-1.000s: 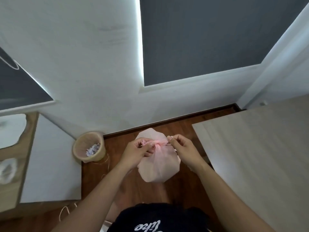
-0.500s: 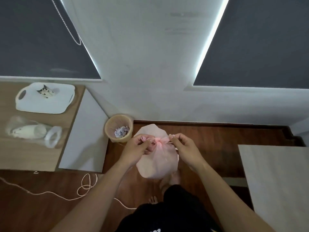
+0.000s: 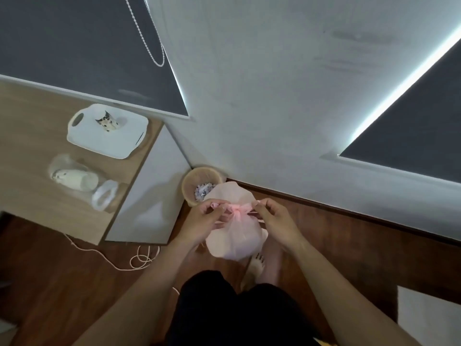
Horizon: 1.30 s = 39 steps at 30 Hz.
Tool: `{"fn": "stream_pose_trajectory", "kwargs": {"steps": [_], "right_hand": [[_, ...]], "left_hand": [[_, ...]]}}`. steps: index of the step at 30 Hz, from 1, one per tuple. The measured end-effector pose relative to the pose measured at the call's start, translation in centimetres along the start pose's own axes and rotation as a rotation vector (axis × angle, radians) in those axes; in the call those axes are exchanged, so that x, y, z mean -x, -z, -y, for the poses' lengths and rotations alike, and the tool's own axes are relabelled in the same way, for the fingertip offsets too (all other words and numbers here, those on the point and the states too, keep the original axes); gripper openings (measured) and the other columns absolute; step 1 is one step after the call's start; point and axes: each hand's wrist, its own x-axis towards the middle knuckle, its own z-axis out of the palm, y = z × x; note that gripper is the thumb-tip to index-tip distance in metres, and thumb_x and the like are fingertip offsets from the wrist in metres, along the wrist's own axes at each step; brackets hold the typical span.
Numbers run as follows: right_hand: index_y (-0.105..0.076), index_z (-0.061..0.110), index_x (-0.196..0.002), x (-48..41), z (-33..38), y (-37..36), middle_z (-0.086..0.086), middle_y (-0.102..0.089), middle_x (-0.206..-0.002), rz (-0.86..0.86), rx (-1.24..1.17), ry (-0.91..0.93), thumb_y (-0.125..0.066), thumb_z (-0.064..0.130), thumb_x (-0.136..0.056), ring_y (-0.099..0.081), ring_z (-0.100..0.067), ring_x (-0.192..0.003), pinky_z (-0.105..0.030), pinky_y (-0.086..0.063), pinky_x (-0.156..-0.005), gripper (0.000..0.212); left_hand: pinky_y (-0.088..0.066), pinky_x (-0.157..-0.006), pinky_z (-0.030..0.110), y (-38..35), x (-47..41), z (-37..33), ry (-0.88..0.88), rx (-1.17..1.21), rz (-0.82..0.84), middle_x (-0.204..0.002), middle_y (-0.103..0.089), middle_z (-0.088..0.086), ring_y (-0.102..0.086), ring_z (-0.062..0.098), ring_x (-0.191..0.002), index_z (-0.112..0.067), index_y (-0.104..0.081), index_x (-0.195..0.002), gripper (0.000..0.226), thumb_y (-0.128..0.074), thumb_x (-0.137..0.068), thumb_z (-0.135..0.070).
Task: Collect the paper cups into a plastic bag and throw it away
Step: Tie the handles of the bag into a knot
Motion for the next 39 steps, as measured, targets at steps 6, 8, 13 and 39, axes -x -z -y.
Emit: {"fn": "stream_pose_trajectory", "kwargs": {"steps": [6, 8, 13, 39], "right_hand": [[-0.077, 0.024, -0.081, -5.3, -0.2, 0.3, -0.013, -0.086, -0.112, 0.031, -0.062, -0.109, -0.068, 0.032, -0.110, -0.083, -0.035, -0.111, -0.050, -0.066, -0.099, 0.031], [-0.075, 0.022, -0.082, -7.0, -0.6, 0.2, -0.013, -0.087, -0.111, 0.012, -0.074, -0.144, -0.067, 0.028, -0.112, -0.084, -0.035, -0.109, -0.047, -0.066, -0.096, 0.031], [-0.072, 0.010, -0.095, -13.3, -4.2, 0.9, -0.013, -0.087, -0.112, -0.014, -0.082, -0.217, -0.067, 0.029, -0.112, -0.085, -0.028, -0.105, -0.043, -0.066, -0.093, 0.026], [-0.076, 0.021, -0.109, -38.0, -31.9, -0.4, 0.002, -0.083, -0.118, -0.051, 0.104, -0.379, -0.064, 0.037, -0.111, -0.078, -0.014, -0.113, -0.034, -0.064, -0.095, 0.021]], "left_hand": [[-0.068, -0.074, 0.025, -0.8, -5.1, -0.2, 0.040, 0.034, -0.041, -0.098, -0.084, 0.009, -0.080, 0.015, -0.084, -0.008, -0.078, -0.124, 0.016, -0.071, -0.111, -0.014], [-0.066, -0.073, 0.022, -0.9, -7.0, -0.2, 0.071, 0.038, -0.028, -0.105, -0.082, 0.012, -0.081, 0.013, -0.085, -0.005, -0.072, -0.132, 0.022, -0.070, -0.111, -0.011], [-0.066, -0.075, 0.019, -1.0, -13.7, 2.5, 0.126, 0.018, 0.044, -0.118, -0.080, 0.015, -0.081, 0.009, -0.088, 0.000, -0.069, -0.137, 0.027, -0.069, -0.112, -0.012], [-0.057, -0.085, 0.025, -2.0, -43.5, 26.4, 0.238, 0.066, -0.069, -0.124, -0.078, 0.019, -0.073, 0.029, -0.116, 0.000, -0.074, -0.125, 0.021, -0.078, -0.104, -0.002]]}}
